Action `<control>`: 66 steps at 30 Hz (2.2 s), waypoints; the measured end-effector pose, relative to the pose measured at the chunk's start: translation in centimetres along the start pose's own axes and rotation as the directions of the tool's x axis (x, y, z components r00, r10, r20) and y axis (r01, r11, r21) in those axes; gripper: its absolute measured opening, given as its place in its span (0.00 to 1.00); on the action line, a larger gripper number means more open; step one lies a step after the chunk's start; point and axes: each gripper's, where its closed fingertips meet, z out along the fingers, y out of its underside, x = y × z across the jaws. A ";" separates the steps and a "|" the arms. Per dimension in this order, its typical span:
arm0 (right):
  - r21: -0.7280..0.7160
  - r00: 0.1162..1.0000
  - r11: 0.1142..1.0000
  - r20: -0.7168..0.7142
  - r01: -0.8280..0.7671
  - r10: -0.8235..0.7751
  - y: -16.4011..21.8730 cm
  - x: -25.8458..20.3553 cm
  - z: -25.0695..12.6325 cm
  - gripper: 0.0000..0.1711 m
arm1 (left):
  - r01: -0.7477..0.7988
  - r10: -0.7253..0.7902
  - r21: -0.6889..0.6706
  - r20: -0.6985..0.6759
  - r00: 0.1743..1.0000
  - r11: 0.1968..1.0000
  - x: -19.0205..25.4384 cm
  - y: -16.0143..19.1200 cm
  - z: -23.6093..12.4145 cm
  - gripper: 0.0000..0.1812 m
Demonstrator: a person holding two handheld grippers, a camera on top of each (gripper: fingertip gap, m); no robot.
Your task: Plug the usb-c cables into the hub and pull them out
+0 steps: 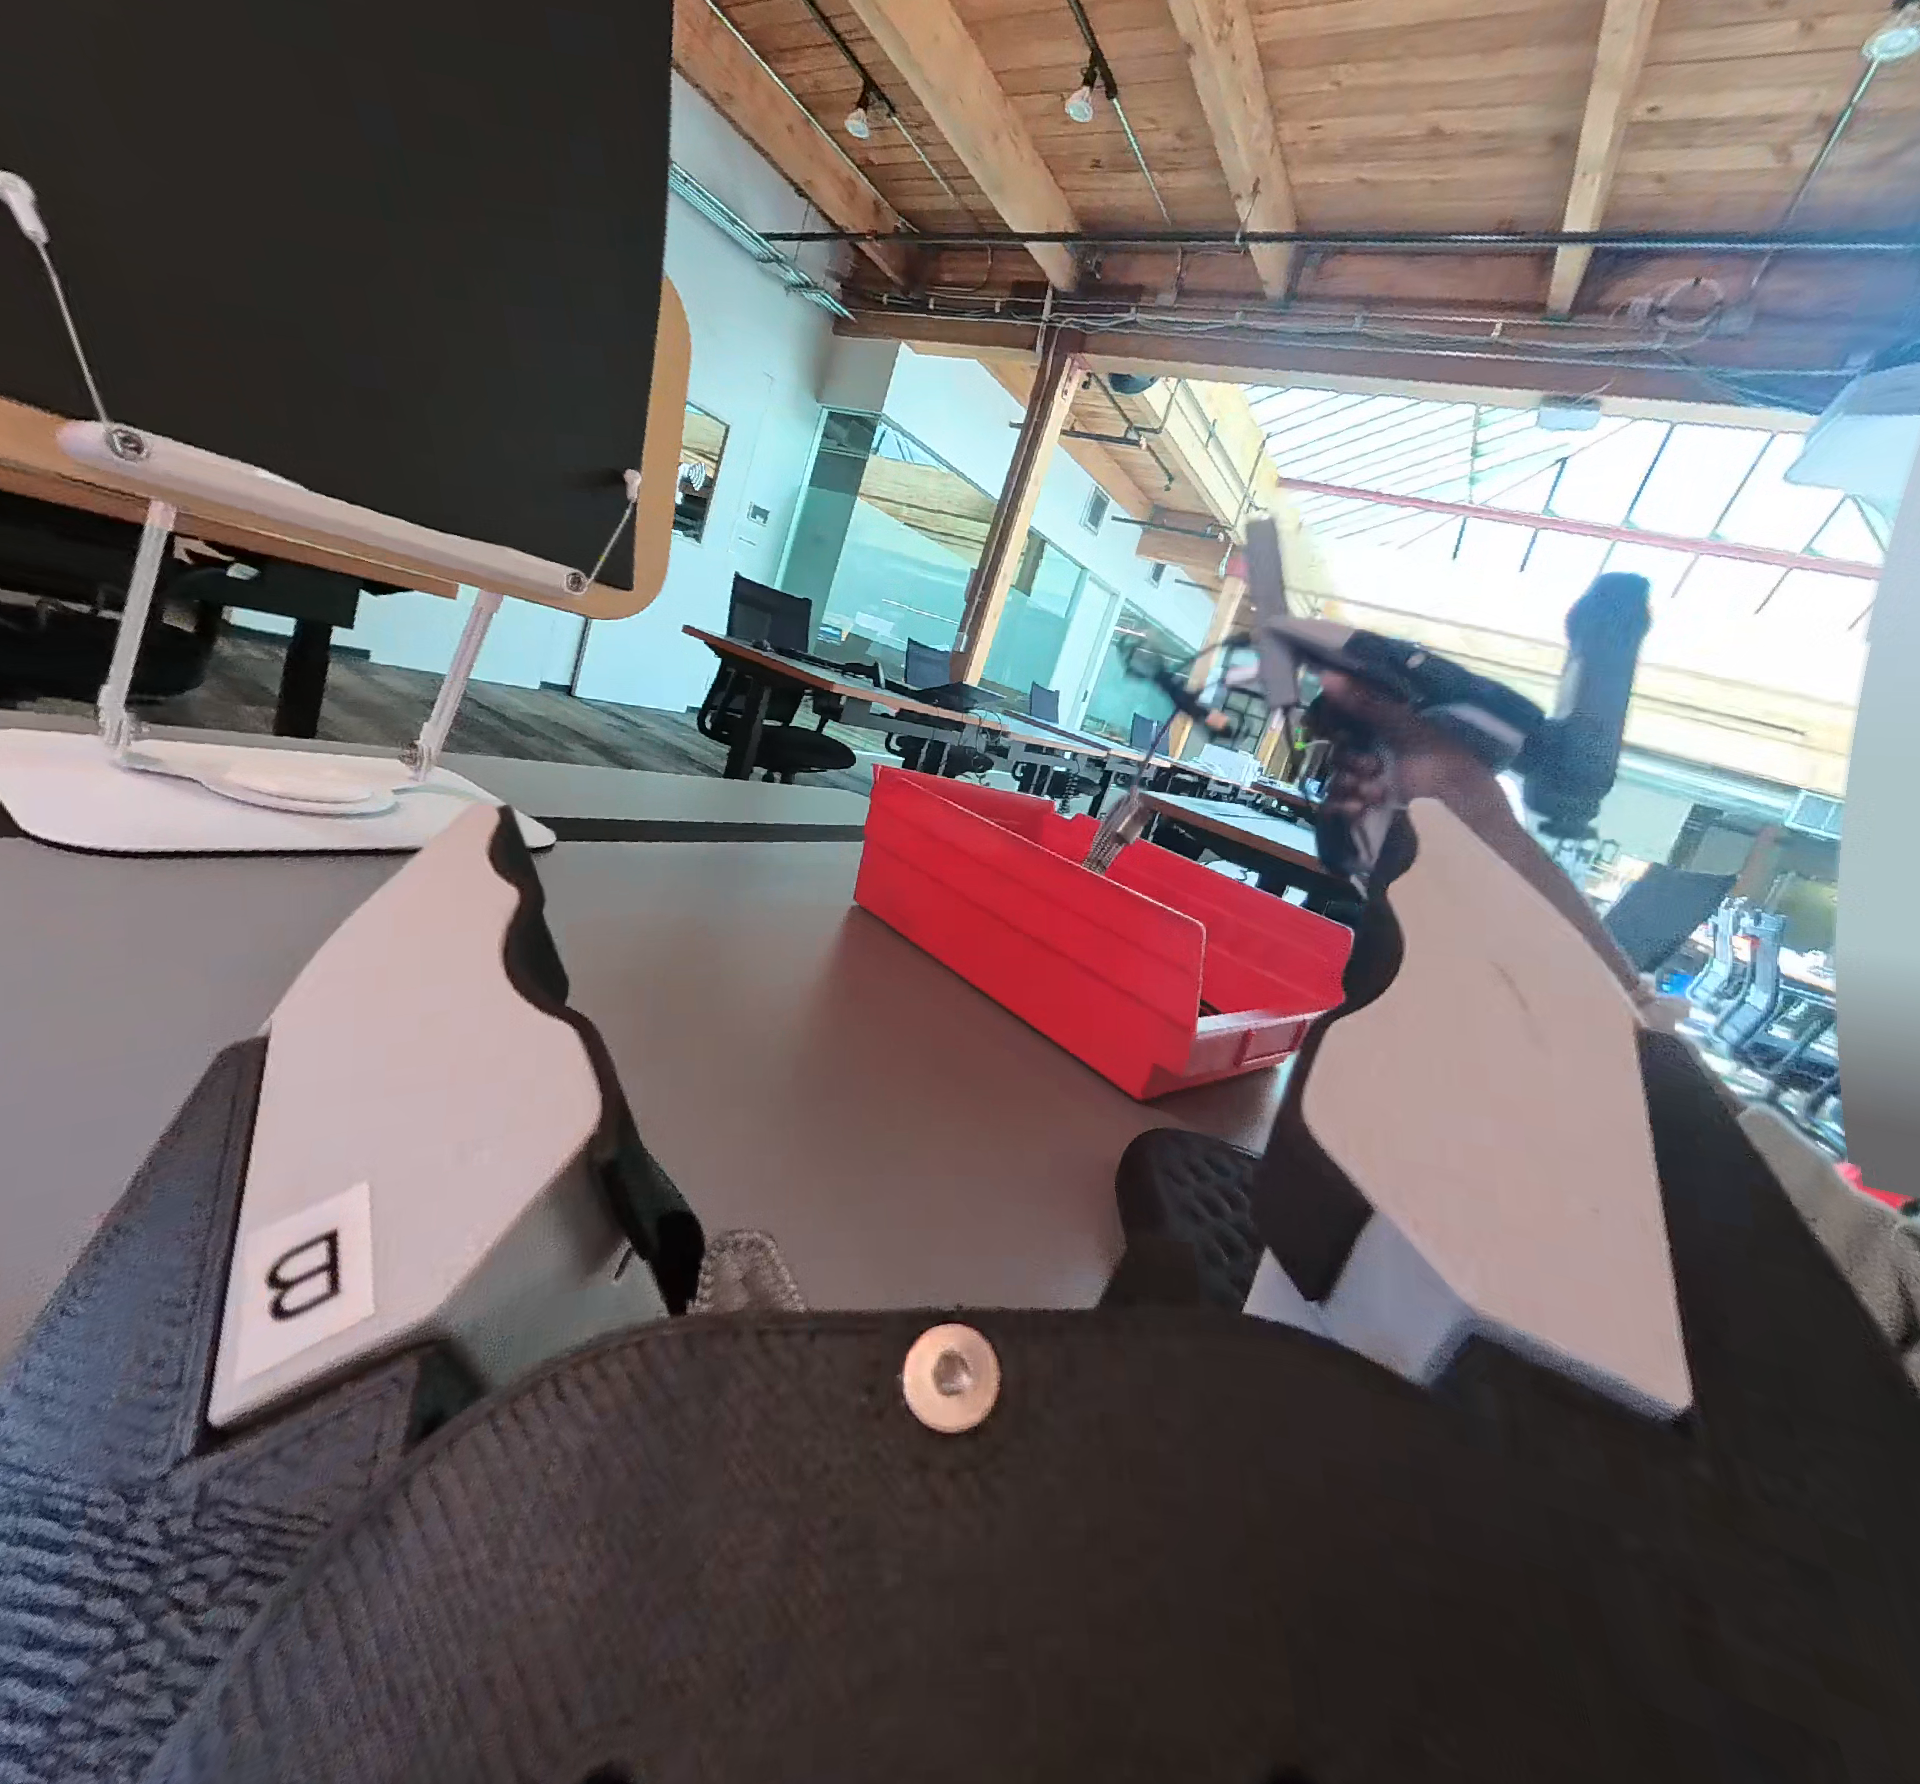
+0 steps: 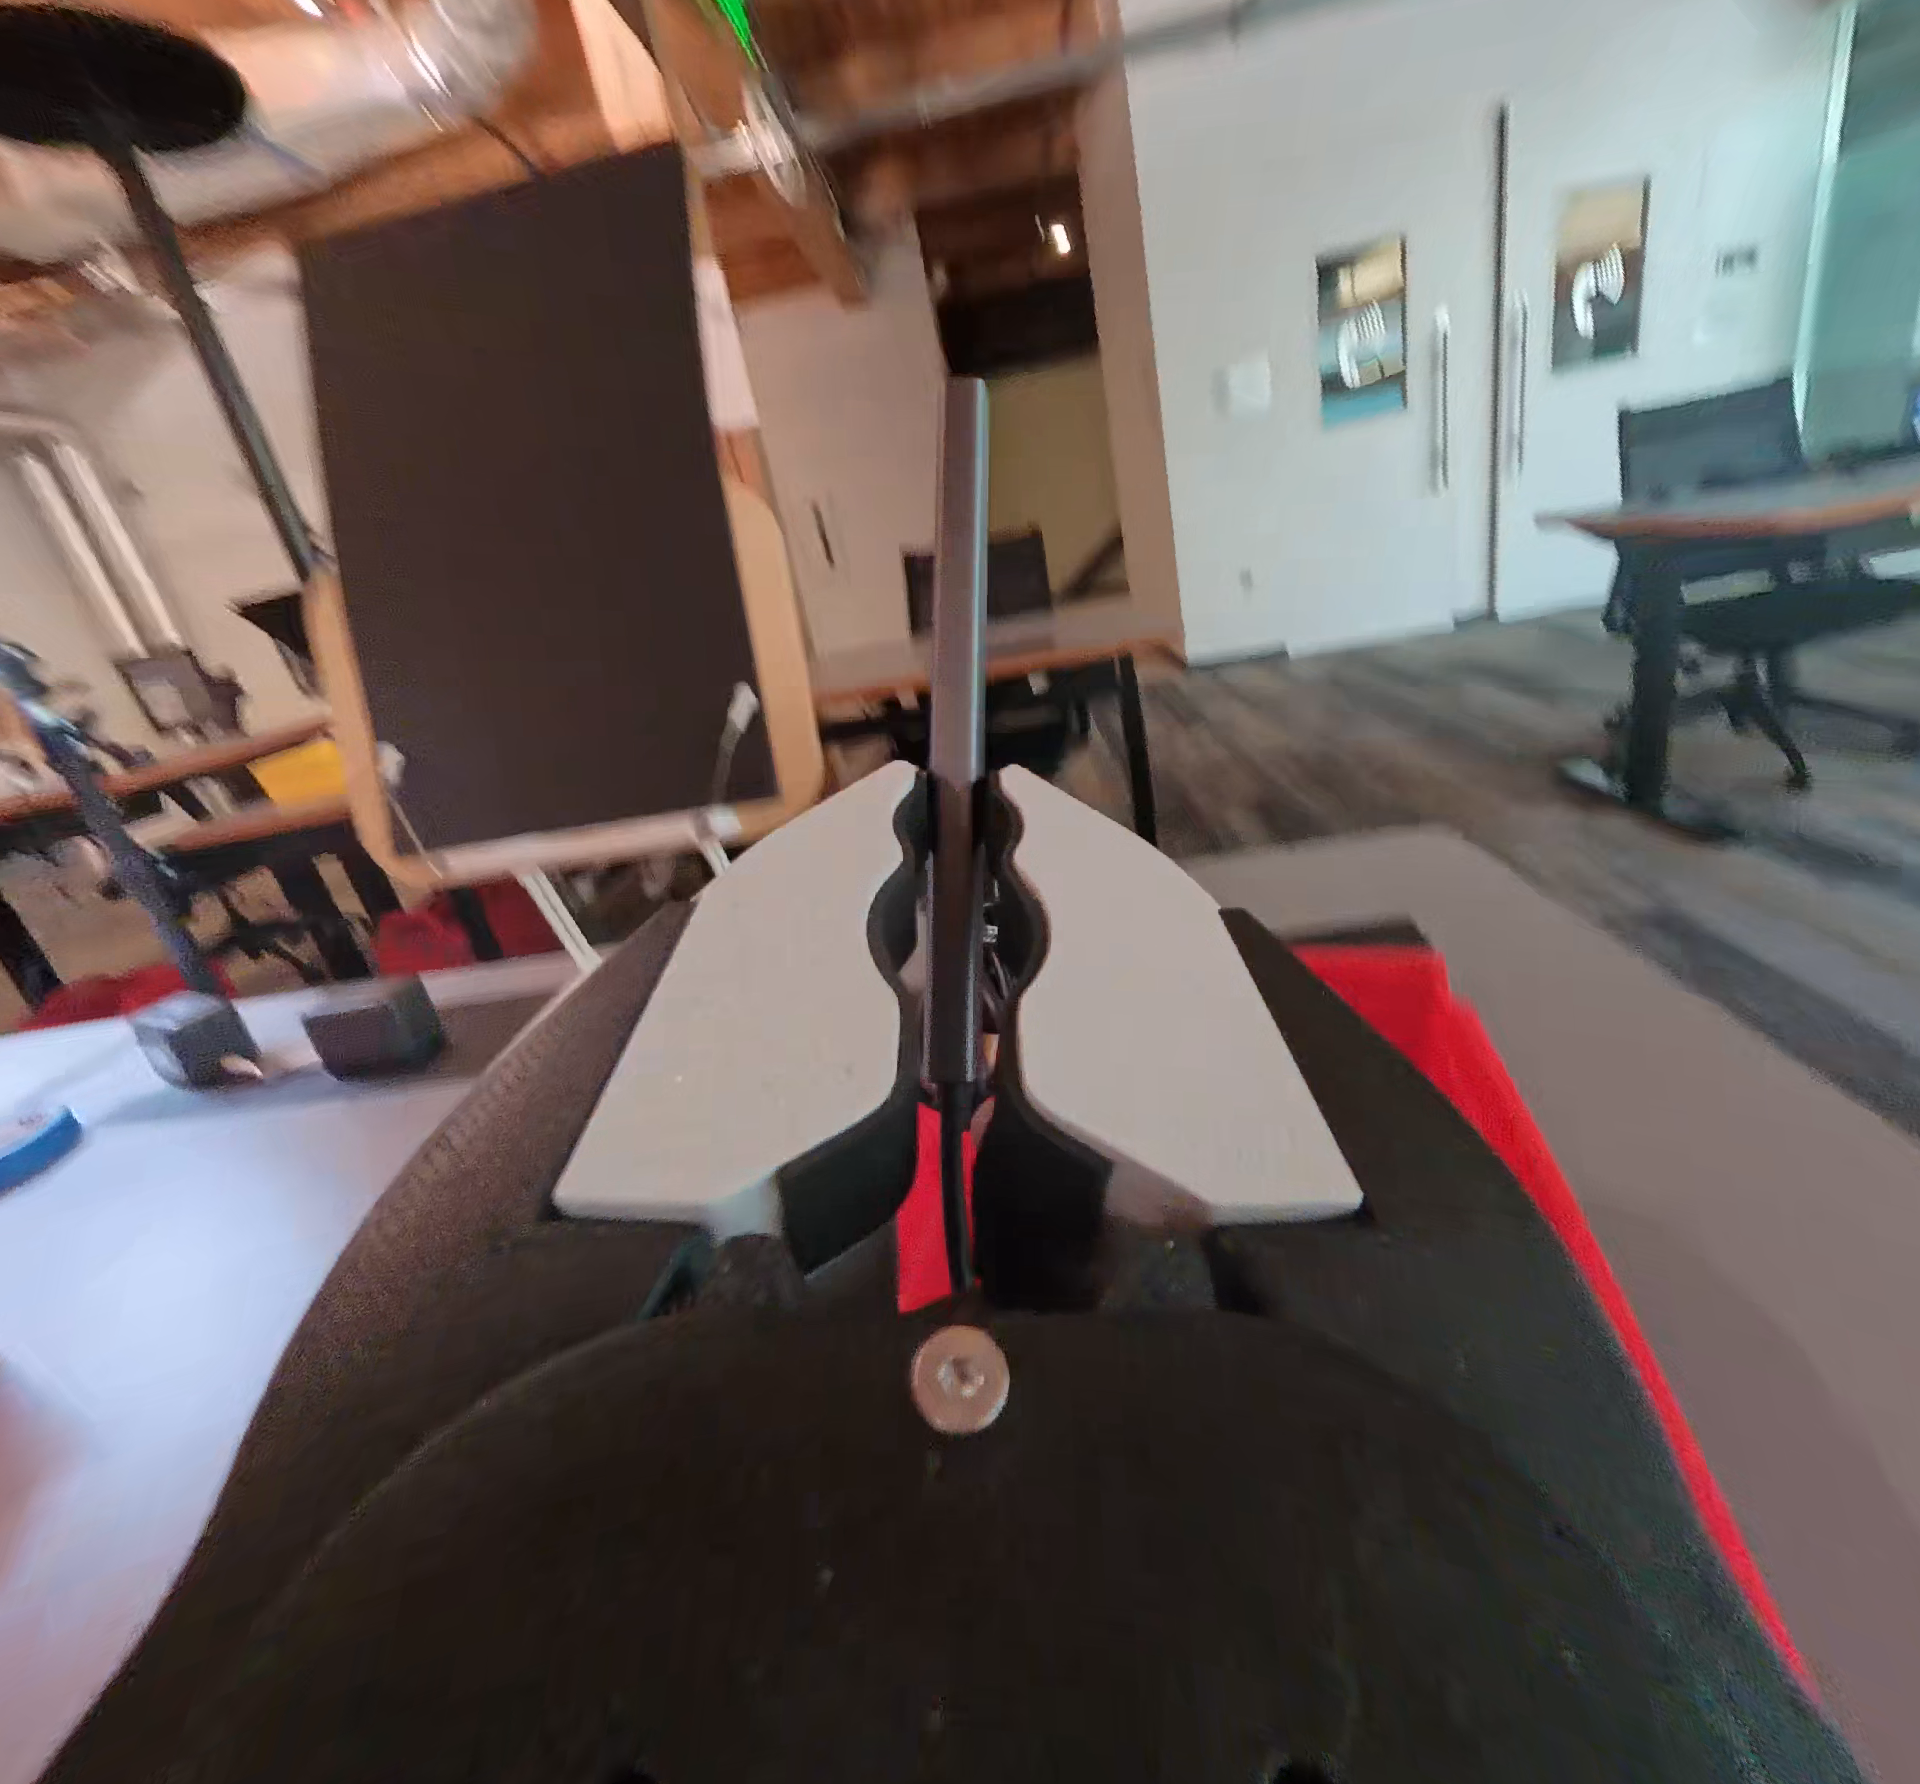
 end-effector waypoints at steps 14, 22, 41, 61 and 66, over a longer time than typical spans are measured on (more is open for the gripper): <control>-0.090 0.969 0.995 0.237 -0.042 0.062 4.9 -5.4 -0.6 0.85 | -0.034 0.034 -0.104 -0.004 0.999 0.994 0.3 1.8 0.5 0.80; -0.083 0.943 0.981 0.273 -0.173 0.190 4.3 -8.1 -4.0 0.85 | -0.027 0.020 -0.076 -0.090 0.996 0.997 1.8 1.2 0.2 0.80; -0.494 0.894 0.763 0.072 0.418 -0.443 19.1 -7.9 -6.1 0.53 | -0.016 0.036 0.110 -0.187 0.982 0.994 3.3 -1.4 -2.8 0.68; -0.543 0.830 0.680 0.060 0.493 -0.554 21.5 -12.6 -3.4 0.08 | -0.293 0.280 -0.052 -0.172 0.944 0.955 4.7 1.8 -2.5 0.49; -0.509 0.824 0.672 0.149 0.538 -0.547 22.6 -18.1 -3.4 0.08 | -0.161 0.161 0.014 -0.188 0.969 0.987 5.0 0.5 -3.1 0.46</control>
